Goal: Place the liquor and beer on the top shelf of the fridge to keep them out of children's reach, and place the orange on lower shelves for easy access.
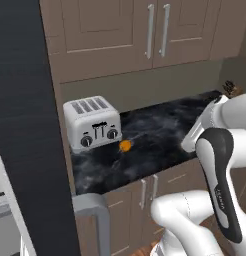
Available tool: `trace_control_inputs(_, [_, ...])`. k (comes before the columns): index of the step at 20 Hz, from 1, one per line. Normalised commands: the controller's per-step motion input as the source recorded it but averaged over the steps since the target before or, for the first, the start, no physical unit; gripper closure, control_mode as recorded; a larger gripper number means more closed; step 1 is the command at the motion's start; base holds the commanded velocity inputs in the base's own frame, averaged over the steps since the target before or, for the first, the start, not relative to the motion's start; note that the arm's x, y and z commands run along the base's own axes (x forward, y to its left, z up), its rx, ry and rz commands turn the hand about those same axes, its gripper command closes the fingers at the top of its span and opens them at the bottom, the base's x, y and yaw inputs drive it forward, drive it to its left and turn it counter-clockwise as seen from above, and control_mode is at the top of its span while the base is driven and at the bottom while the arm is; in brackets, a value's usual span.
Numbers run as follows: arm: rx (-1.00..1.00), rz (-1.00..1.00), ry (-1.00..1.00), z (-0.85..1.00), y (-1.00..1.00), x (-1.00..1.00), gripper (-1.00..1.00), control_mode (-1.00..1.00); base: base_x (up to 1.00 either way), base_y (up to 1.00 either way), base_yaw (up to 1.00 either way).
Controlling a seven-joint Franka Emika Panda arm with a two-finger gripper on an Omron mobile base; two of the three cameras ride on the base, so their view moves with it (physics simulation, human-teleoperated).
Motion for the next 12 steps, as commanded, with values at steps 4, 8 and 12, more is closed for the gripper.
trace_control_inputs(4, [0.00, 0.00, 0.00, 0.00, 0.00, 0.00, -1.00, 1.00, 0.81, -0.15, 0.64])
trace_control_inputs(8, [0.00, 0.00, 0.00, 0.00, 0.00, 0.00, -1.00, 1.00, 0.57, -0.37, 0.57])
trace_control_inputs(12, [0.00, 0.00, 0.00, 0.00, 0.00, 0.00, -1.00, 1.00, 0.05, -0.78, 0.37])
